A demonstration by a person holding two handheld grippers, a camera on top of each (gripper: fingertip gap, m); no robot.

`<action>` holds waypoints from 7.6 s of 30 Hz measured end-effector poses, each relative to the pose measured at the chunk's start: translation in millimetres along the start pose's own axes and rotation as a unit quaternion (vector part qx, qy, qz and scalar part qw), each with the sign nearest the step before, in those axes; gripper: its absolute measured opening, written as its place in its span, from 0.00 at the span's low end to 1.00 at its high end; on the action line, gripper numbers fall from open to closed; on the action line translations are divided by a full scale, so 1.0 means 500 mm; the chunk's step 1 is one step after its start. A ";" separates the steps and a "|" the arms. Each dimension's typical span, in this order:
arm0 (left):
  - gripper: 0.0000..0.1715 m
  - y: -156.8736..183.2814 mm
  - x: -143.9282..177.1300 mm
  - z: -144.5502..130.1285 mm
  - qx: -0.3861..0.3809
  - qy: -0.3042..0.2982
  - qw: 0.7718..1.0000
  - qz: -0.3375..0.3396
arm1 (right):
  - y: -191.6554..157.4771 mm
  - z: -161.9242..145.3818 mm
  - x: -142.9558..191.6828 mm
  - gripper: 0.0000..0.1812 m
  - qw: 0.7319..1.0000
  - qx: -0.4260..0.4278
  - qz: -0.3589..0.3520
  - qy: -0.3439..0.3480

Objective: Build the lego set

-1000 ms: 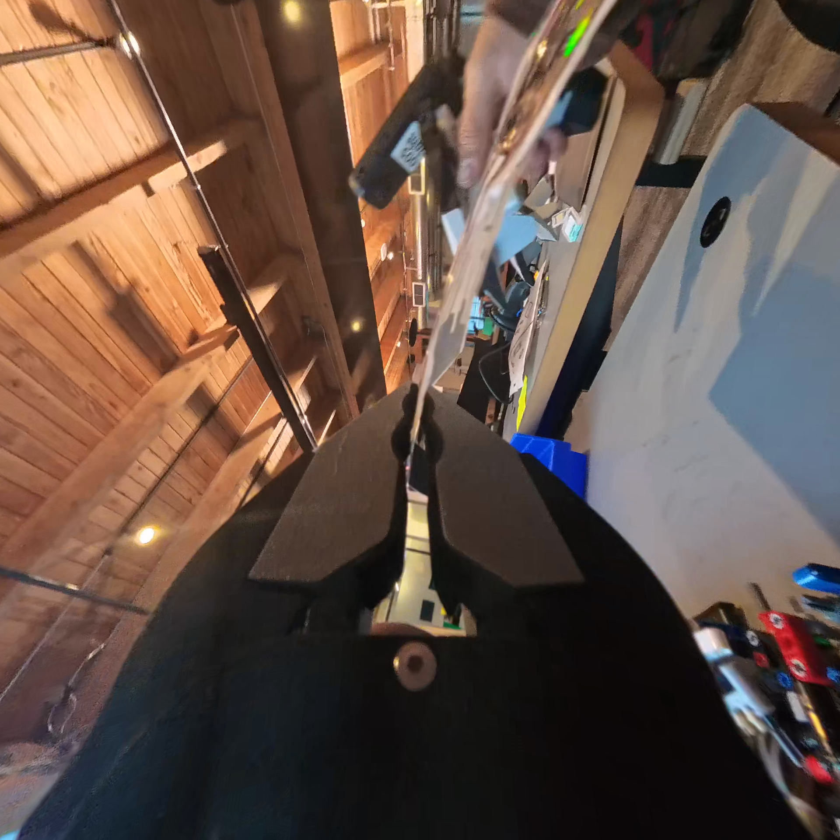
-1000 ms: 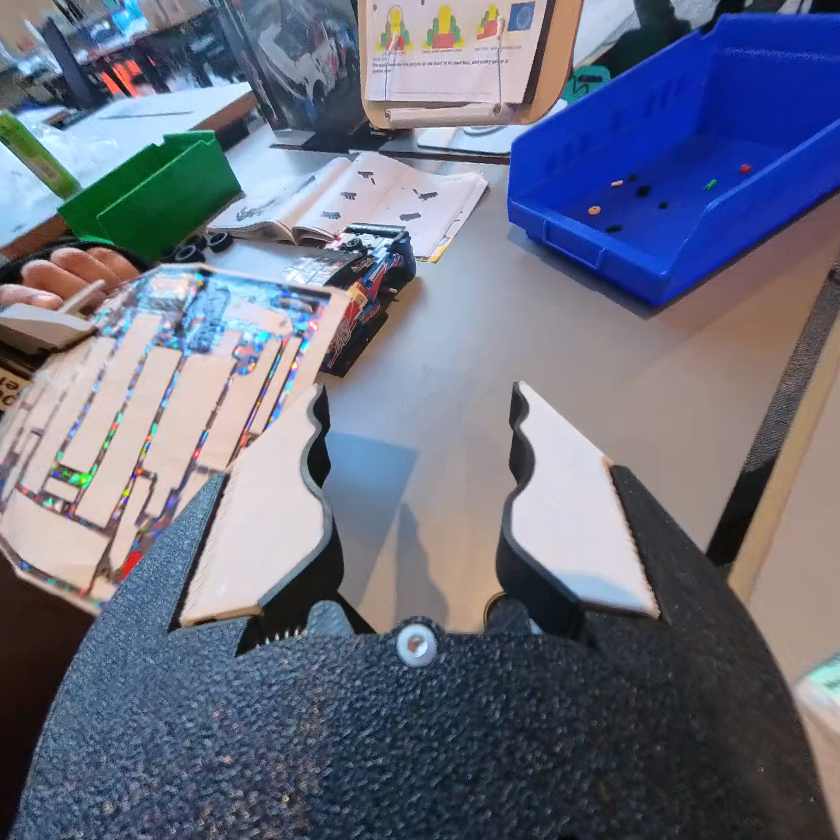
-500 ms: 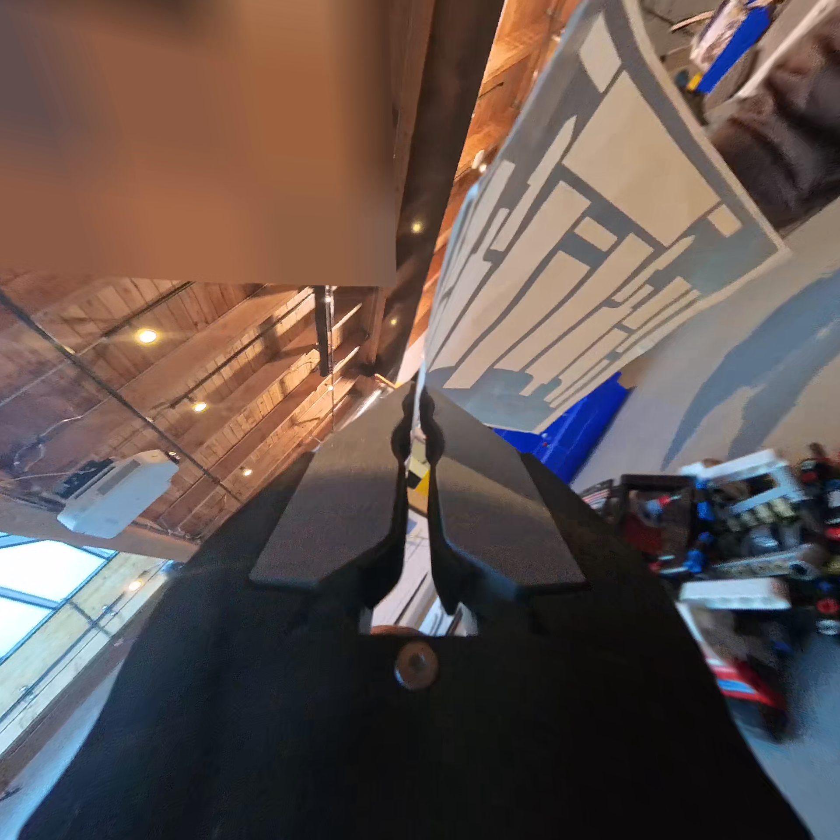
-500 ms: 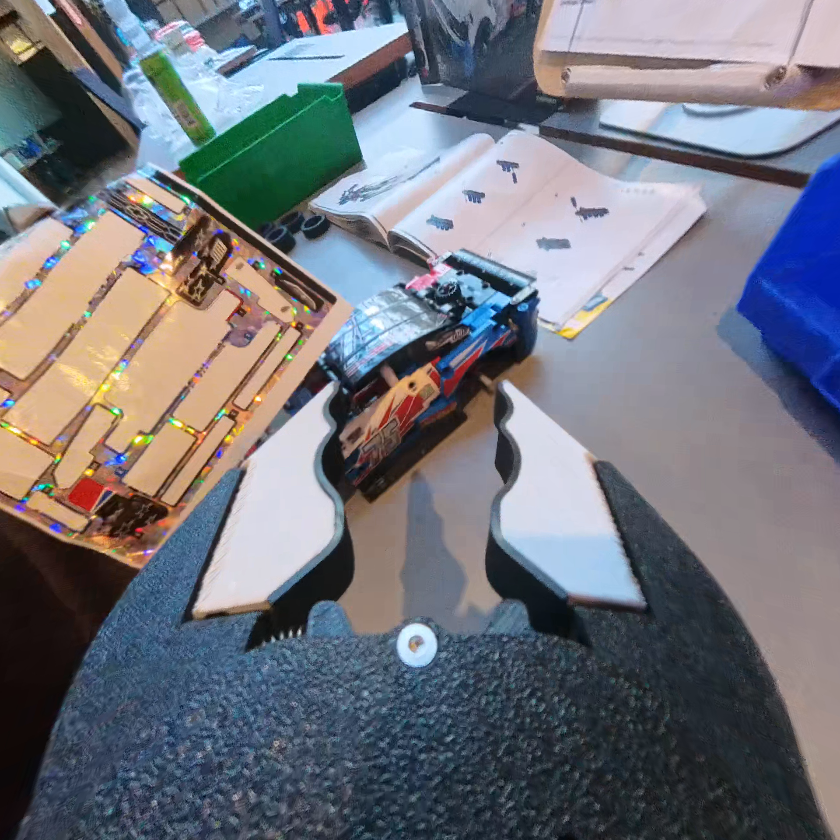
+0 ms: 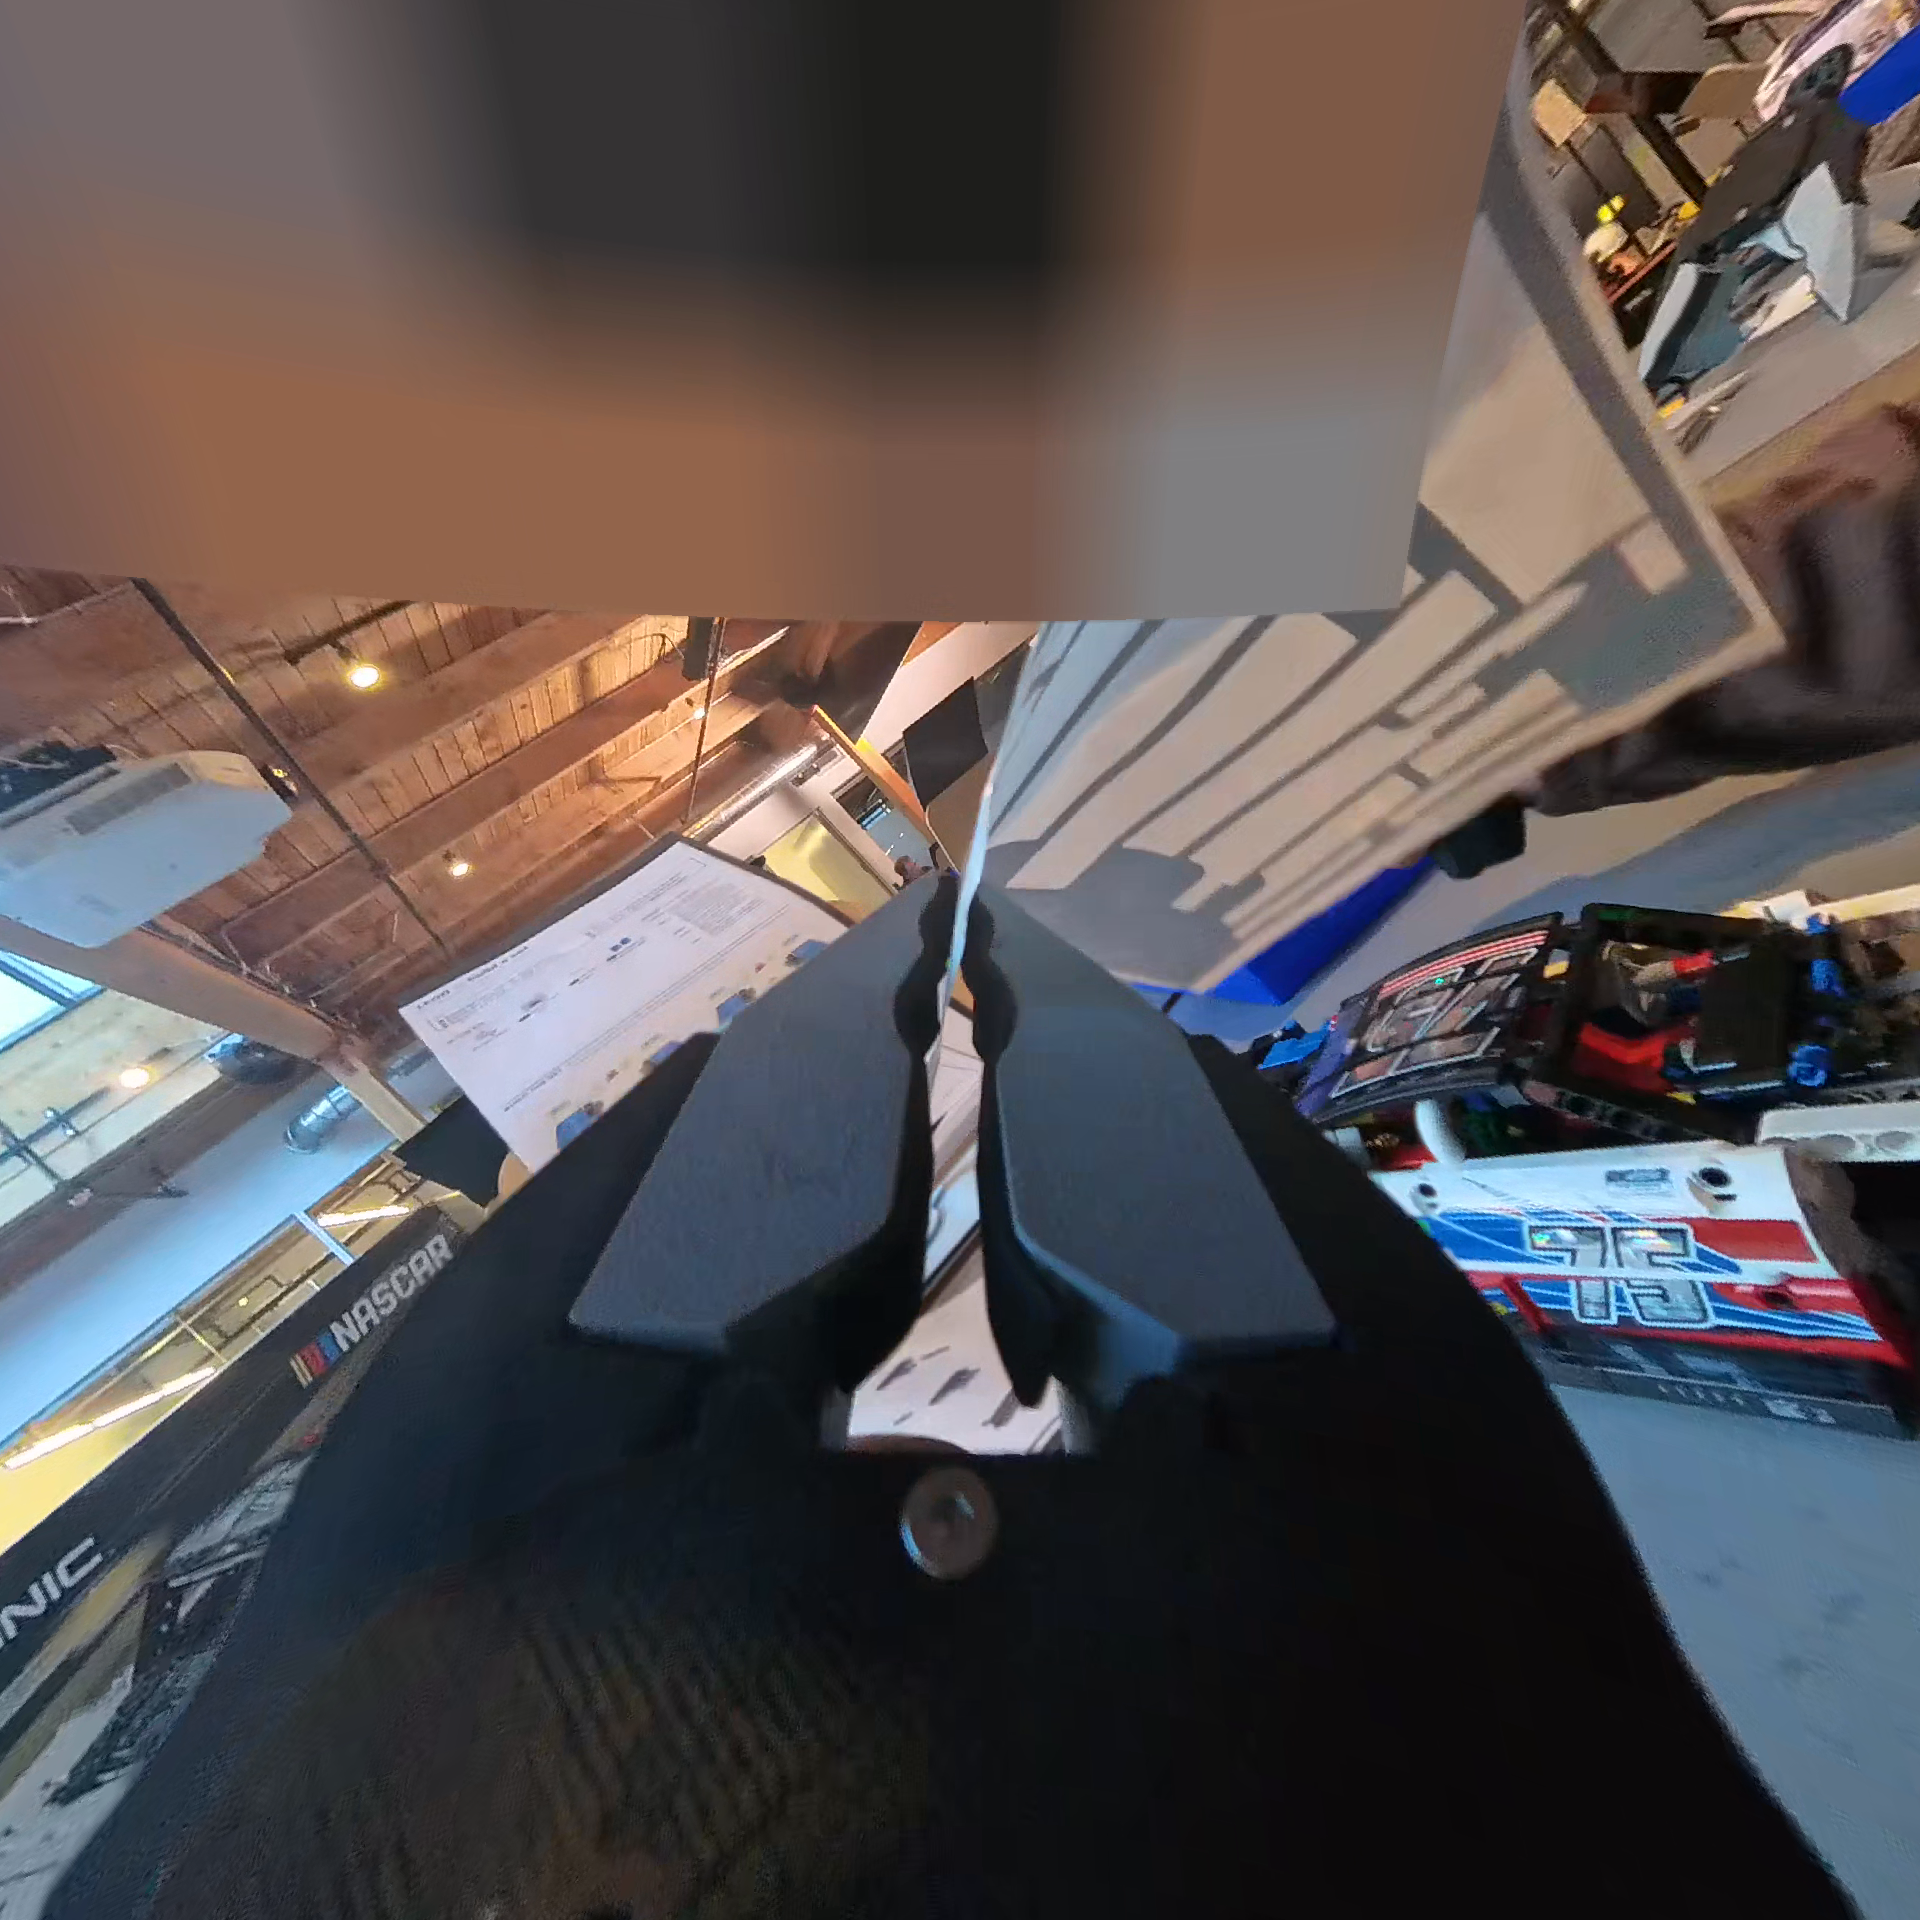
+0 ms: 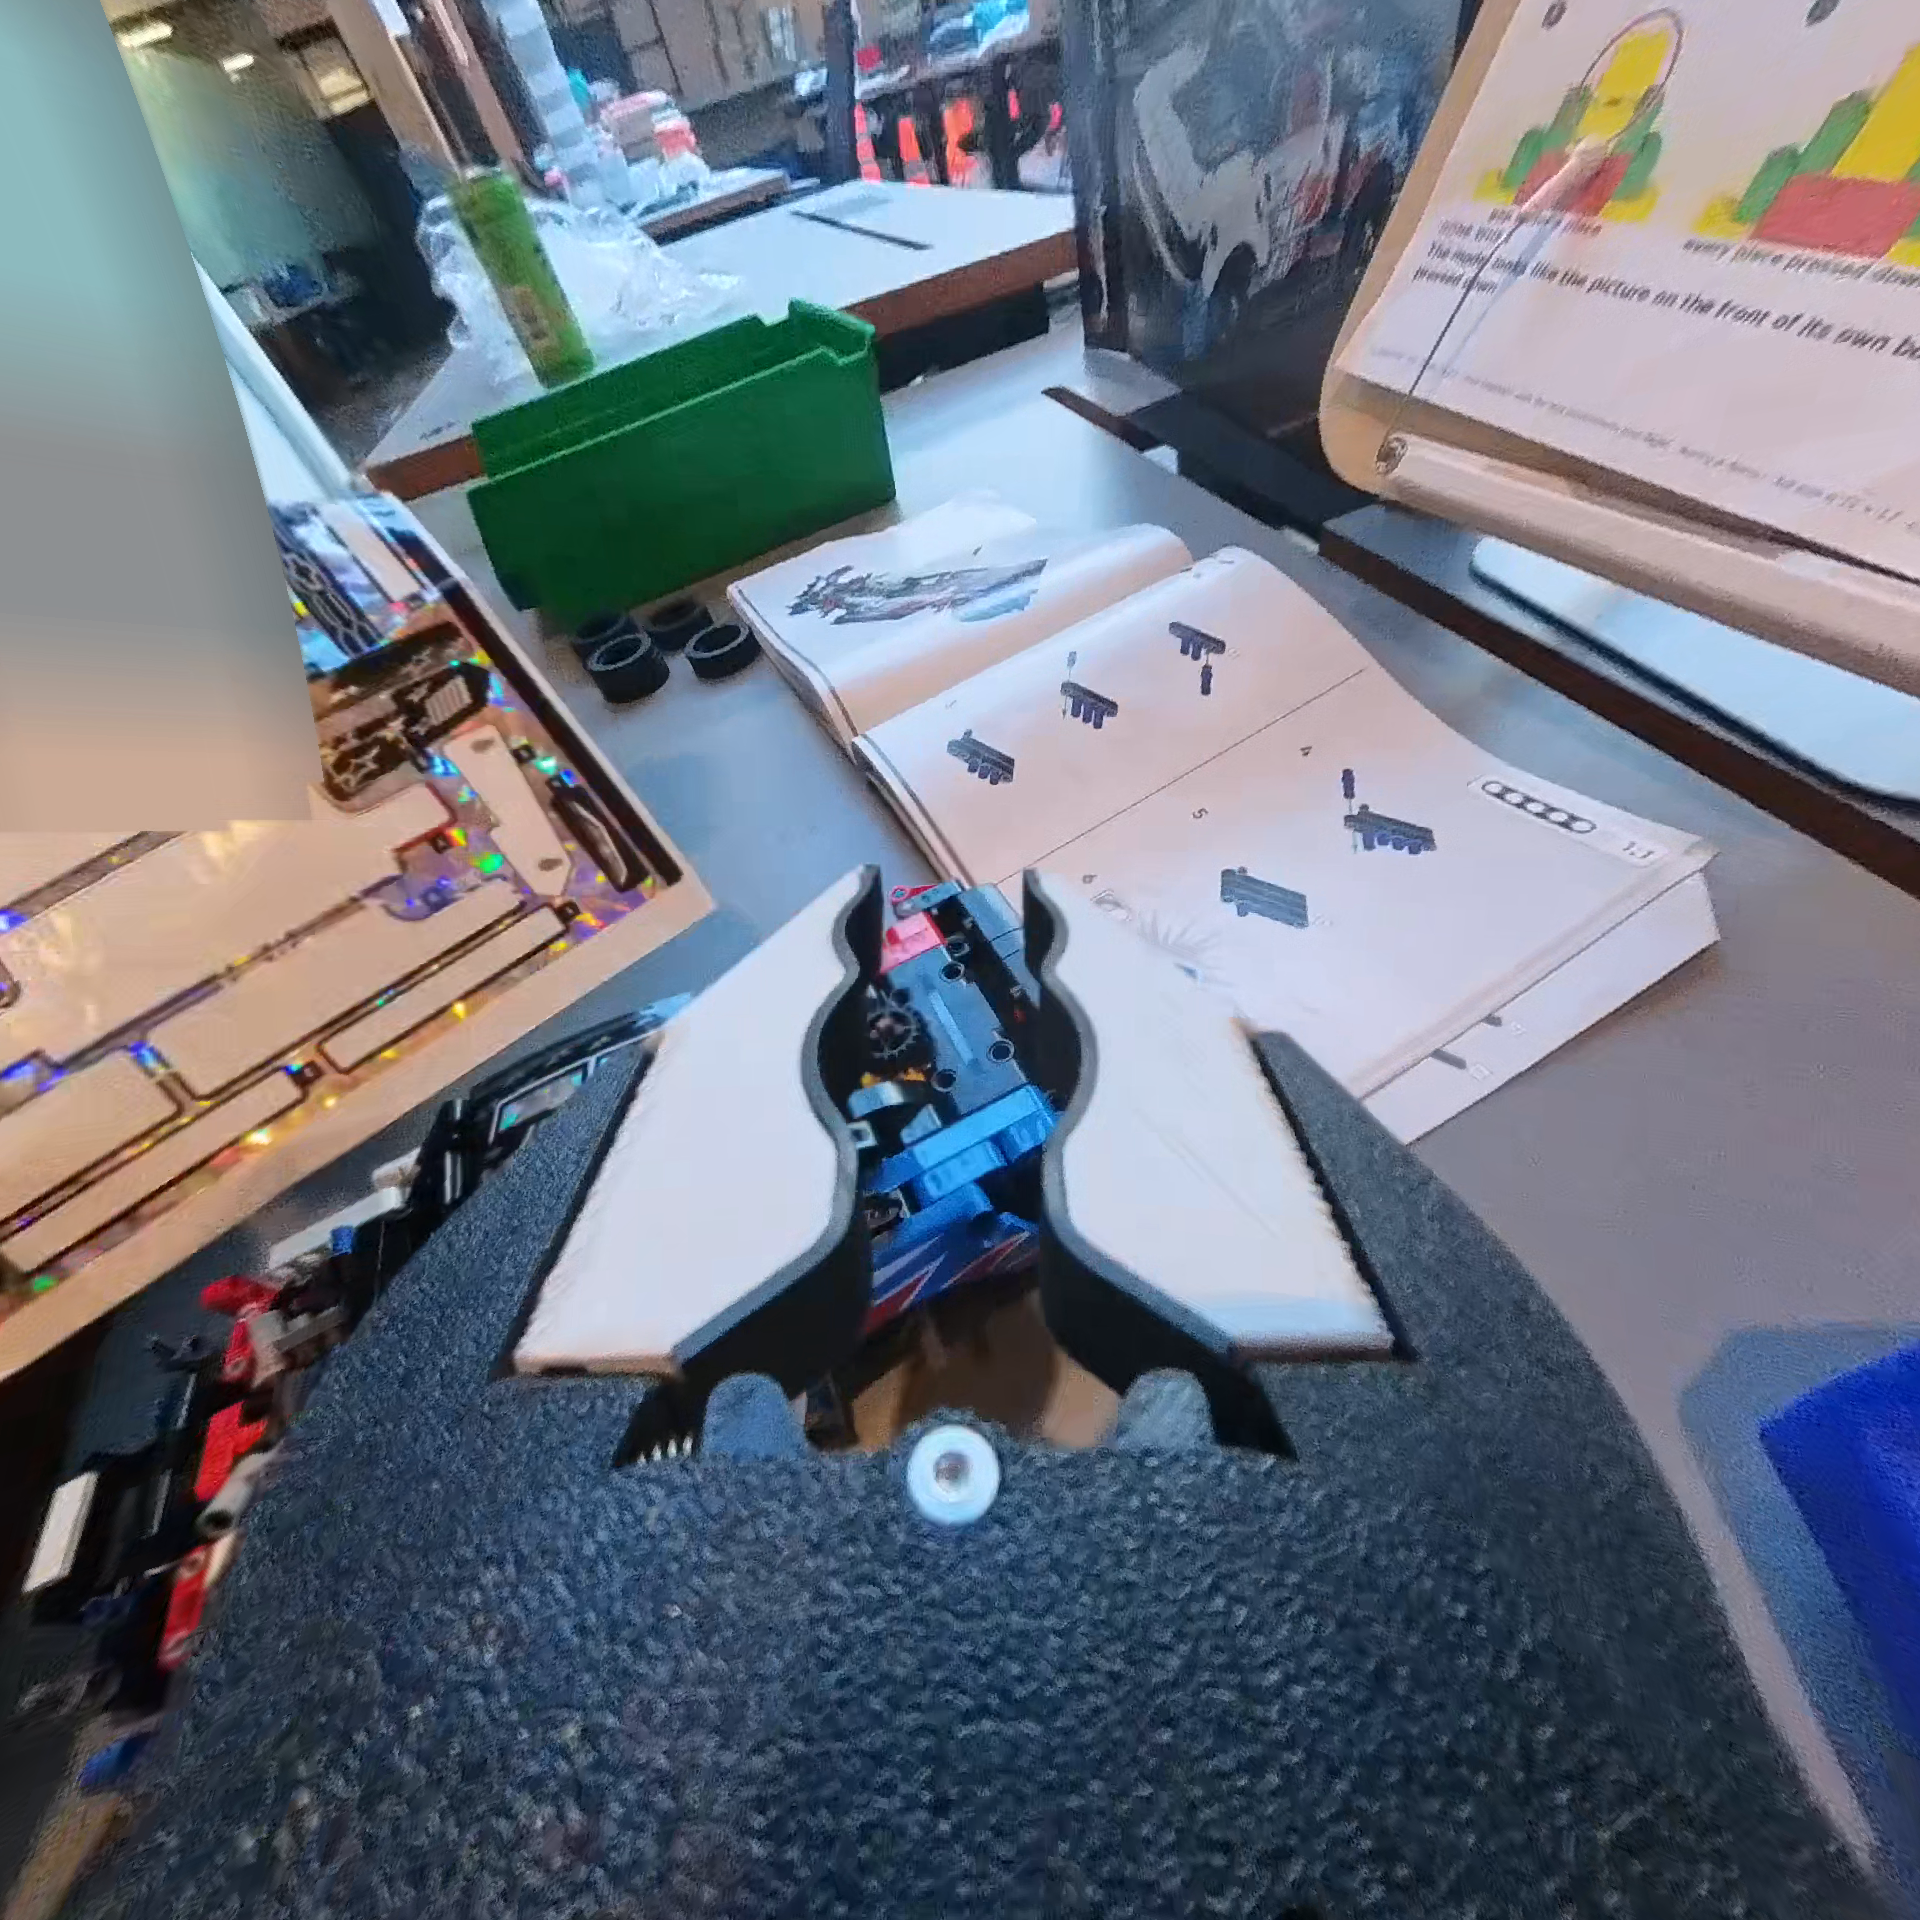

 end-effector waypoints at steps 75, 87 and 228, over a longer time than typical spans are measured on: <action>0.38 -0.073 -0.035 0.119 0.458 -0.117 0.845 -0.250 | -0.337 0.037 0.132 0.00 0.940 -0.109 0.291 -0.143; 0.00 0.087 -0.070 0.117 0.539 -0.112 0.746 -0.374 | -0.342 0.048 0.147 0.00 0.948 -0.111 0.268 -0.131; 0.03 0.117 -0.088 0.140 0.366 -0.198 0.865 -0.280 | -0.376 0.048 0.114 0.04 0.978 -0.083 0.190 0.011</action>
Point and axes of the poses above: each gripper's, where its closed fingertips meet, x back along the fingers, z out of its top, y = z × x across the jaws, the point moved 7 cm from there along x, back along the fingers, and after that the axes turned 1 degree about y, right-handed, at the moved point
